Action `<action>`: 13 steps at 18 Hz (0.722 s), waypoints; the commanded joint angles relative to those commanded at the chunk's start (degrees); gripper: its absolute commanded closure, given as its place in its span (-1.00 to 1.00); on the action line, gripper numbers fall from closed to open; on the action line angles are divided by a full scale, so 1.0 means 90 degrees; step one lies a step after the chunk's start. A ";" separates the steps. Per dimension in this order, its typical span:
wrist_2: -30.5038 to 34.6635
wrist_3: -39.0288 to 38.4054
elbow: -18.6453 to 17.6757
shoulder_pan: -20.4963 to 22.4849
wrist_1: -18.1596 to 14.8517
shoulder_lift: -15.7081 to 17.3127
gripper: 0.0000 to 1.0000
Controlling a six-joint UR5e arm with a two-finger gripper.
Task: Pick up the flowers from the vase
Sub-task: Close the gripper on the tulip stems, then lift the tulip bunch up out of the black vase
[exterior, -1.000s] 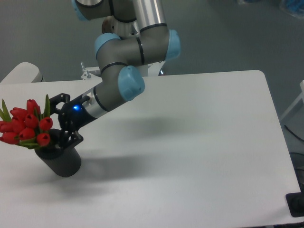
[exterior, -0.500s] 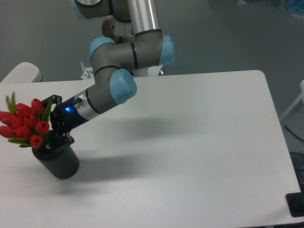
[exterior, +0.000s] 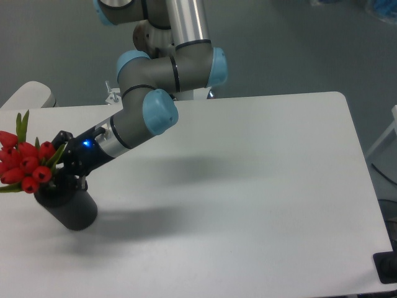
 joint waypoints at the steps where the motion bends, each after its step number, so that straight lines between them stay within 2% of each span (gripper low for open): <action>1: 0.0000 0.0000 0.0049 0.0029 0.0010 0.0019 0.94; 7: -0.0136 -0.0400 0.0108 0.0166 0.0029 0.0117 0.92; 13: -0.0527 -0.0946 0.0108 0.0361 0.0020 0.0449 0.85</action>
